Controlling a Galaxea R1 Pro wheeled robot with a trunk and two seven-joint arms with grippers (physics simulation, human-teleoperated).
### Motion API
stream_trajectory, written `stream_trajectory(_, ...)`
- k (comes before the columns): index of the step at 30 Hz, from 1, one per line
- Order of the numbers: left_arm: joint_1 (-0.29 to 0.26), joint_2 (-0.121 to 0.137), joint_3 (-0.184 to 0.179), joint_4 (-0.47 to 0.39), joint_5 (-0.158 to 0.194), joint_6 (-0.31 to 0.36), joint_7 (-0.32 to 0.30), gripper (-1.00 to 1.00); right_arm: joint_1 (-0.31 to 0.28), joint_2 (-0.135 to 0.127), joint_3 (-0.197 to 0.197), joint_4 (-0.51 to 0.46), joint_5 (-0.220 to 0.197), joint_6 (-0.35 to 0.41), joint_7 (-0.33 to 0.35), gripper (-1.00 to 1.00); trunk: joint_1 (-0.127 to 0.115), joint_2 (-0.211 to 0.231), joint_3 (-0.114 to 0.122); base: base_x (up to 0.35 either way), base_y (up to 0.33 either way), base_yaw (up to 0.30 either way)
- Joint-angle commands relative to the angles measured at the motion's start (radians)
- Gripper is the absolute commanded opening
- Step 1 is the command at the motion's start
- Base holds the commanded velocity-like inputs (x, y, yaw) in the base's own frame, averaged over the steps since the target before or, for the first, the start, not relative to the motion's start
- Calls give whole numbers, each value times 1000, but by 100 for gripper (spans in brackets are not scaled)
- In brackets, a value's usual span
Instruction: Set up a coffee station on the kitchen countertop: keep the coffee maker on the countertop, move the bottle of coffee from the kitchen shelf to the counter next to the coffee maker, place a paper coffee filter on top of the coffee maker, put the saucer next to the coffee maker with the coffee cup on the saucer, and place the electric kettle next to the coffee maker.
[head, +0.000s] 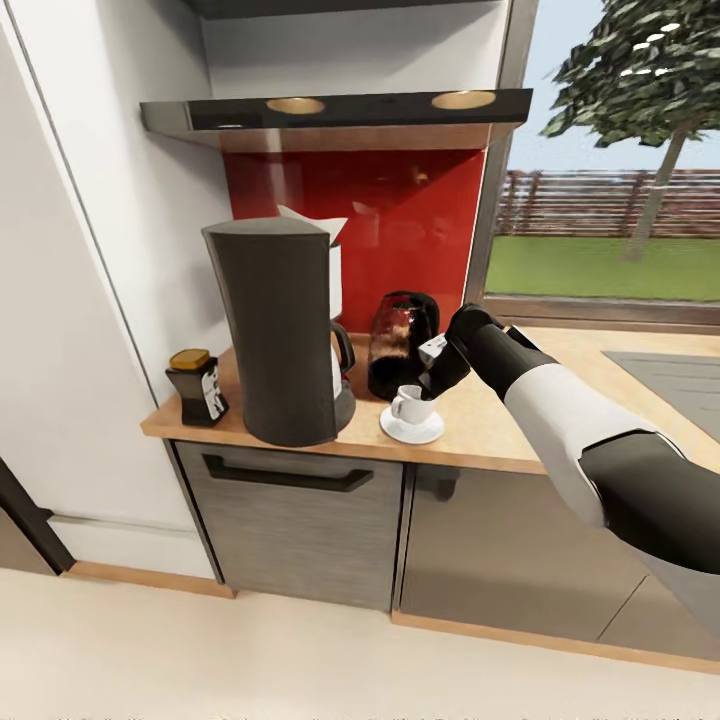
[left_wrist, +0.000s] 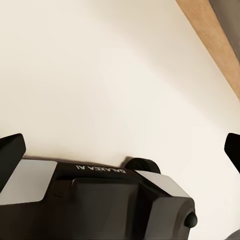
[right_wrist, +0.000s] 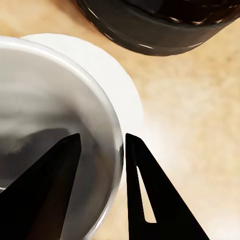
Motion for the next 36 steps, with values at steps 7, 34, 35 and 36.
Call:
stream_trajectory(7,0,0,-6,-1,11,9,-3,100,-1,0,2,-1,9,2,11,-100,0,-1,-7,0,0,0)
stream_trajectory(34,0,0,-5,-1,11,9,-3,100,-1,0,2,-1,9,2,11,-100,0,-1,-22,0,0,0)
stream_trajectory(35,0,0,-6,-1,11,9,-3,100,-1,0,2,-1,9,2,11,-100,0,-1,-22,0,0,0)
stream_trajectory(36,0,0,-6,-1,11,9,-3,100,-1,0,2,-1,9,2,11,-100,0,-1,-22,0,0,0)
